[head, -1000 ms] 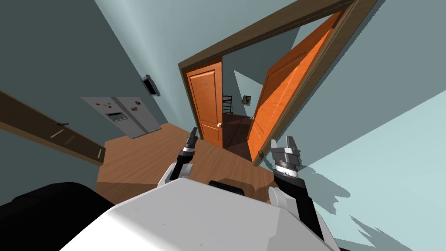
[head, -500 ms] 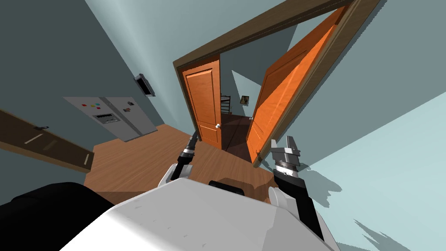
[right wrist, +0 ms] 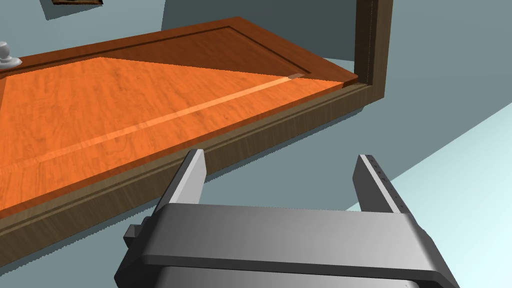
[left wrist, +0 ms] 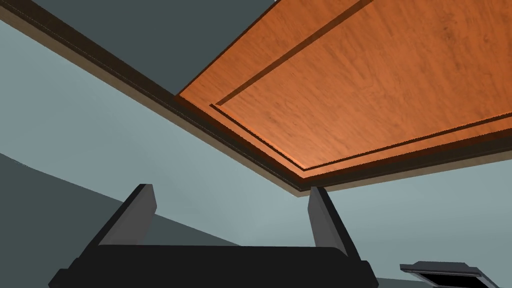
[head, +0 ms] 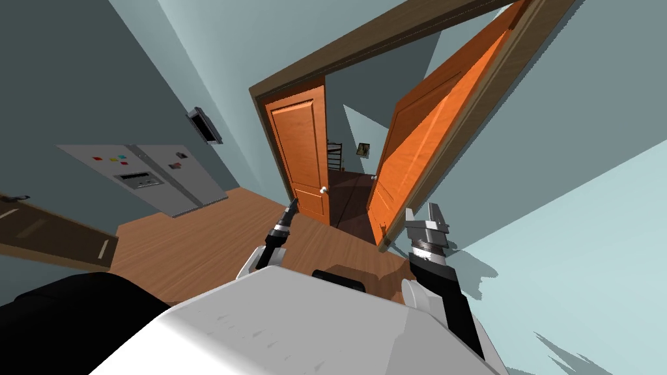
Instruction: Push the door open
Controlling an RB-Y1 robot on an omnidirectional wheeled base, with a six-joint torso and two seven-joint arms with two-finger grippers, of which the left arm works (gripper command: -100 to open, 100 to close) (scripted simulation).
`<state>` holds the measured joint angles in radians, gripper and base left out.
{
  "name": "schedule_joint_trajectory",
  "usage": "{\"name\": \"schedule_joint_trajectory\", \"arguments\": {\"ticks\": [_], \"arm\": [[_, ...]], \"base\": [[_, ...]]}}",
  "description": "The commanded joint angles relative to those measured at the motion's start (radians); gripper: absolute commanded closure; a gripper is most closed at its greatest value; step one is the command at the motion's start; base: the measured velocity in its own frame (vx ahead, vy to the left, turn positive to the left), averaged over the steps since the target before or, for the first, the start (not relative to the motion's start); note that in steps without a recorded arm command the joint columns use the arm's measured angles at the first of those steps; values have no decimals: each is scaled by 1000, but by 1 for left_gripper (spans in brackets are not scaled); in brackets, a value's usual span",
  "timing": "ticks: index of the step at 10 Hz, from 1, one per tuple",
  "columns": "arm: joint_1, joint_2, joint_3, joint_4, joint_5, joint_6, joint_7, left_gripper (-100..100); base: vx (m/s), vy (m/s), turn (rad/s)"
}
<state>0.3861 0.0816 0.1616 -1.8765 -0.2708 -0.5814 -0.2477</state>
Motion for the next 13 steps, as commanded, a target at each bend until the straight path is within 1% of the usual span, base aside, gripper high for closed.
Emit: {"name": "schedule_joint_trajectory", "arguments": {"ticks": [1,5,13], "arm": [[-6,0,12,37,-18,-18,-34,-100],[-21,6,46,127,-58,-56,-108,-100],[-51,10,116,312,-141,-136,-261,-100]], "base": [[92,38,-60],[94,29,-67],[95,36,-68]]}}
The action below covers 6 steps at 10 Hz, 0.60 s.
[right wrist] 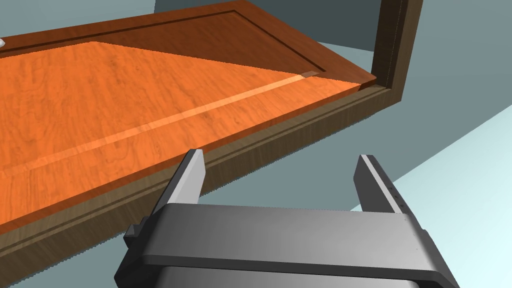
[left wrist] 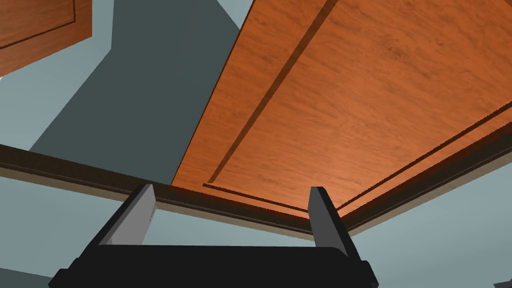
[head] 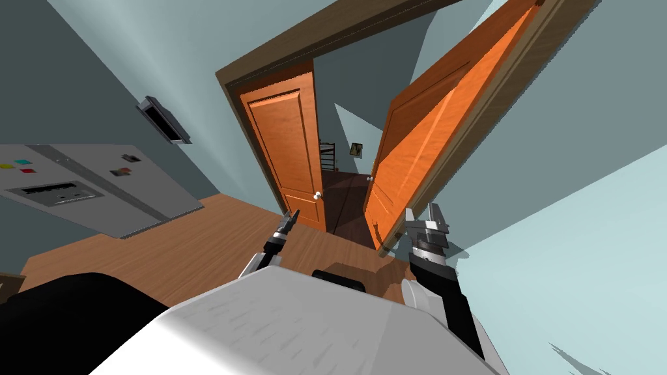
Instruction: Push the door open
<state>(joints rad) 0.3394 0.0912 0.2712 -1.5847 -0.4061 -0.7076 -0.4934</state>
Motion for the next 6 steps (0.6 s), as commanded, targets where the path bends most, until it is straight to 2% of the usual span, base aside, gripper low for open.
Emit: {"name": "schedule_joint_trajectory", "arguments": {"ticks": [1,6], "arm": [[-8,0,16,43,-17,-20,-34,-100],[-27,-3,59,156,-68,-69,-128,-100]], "base": [[92,34,-72],[87,42,-69]]}}
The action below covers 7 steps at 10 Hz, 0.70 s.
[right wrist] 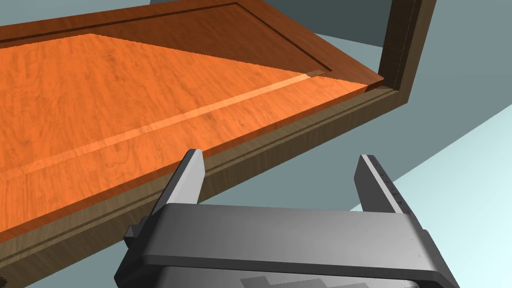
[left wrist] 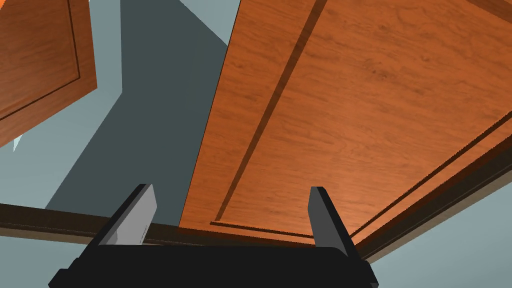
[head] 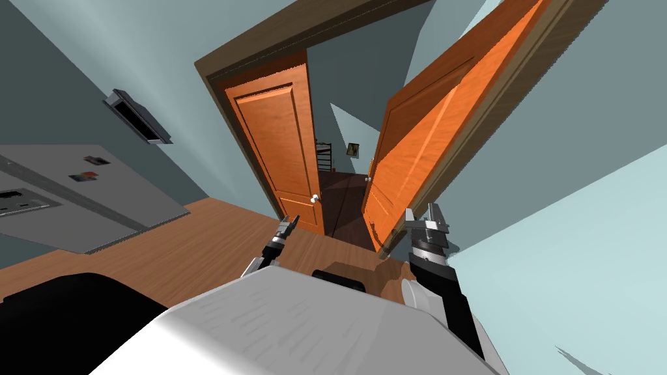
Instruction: Push the door open
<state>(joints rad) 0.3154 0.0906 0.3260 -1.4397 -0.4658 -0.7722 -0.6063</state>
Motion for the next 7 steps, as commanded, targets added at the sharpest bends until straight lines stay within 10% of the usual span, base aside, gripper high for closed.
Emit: {"name": "schedule_joint_trajectory", "arguments": {"ticks": [1,7], "arm": [[-7,-3,12,34,-18,-14,-33,-100],[-27,-13,60,158,-74,-68,-136,-100]], "base": [[97,59,-62],[92,46,-62]]}}
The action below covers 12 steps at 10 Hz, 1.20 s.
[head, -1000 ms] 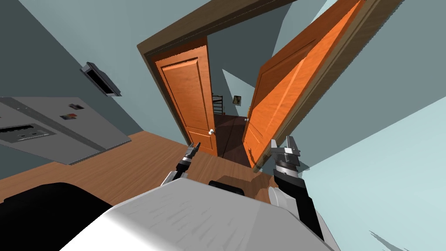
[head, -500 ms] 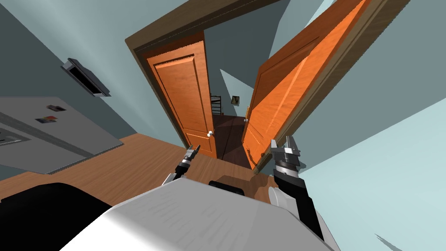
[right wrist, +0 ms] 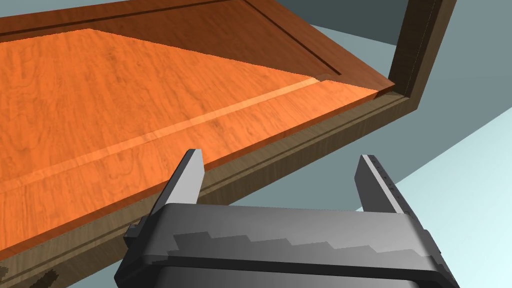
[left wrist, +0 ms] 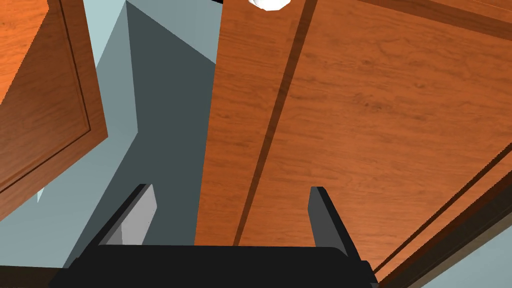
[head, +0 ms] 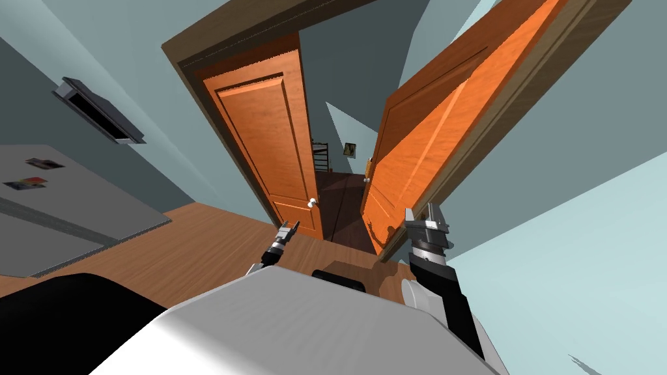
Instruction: Push the door open
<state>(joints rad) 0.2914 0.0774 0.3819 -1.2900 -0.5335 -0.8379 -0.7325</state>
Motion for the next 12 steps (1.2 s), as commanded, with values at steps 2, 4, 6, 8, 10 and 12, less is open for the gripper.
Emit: {"name": "schedule_joint_trajectory", "arguments": {"ticks": [2,4,6,8,10,12], "arm": [[-12,-6,26,66,-32,-27,-57,-100],[-16,-8,33,85,-41,-35,-73,-100],[-24,-15,52,134,-63,-56,-114,-100],[-29,-20,64,167,-78,-70,-141,-100],[-36,-27,79,207,-96,-87,-173,-100],[-40,-32,89,233,-108,-99,-195,-100]], "base": [[108,44,-79],[73,49,-34],[99,42,-82],[91,50,-43],[91,46,-63],[79,43,-45]]}}
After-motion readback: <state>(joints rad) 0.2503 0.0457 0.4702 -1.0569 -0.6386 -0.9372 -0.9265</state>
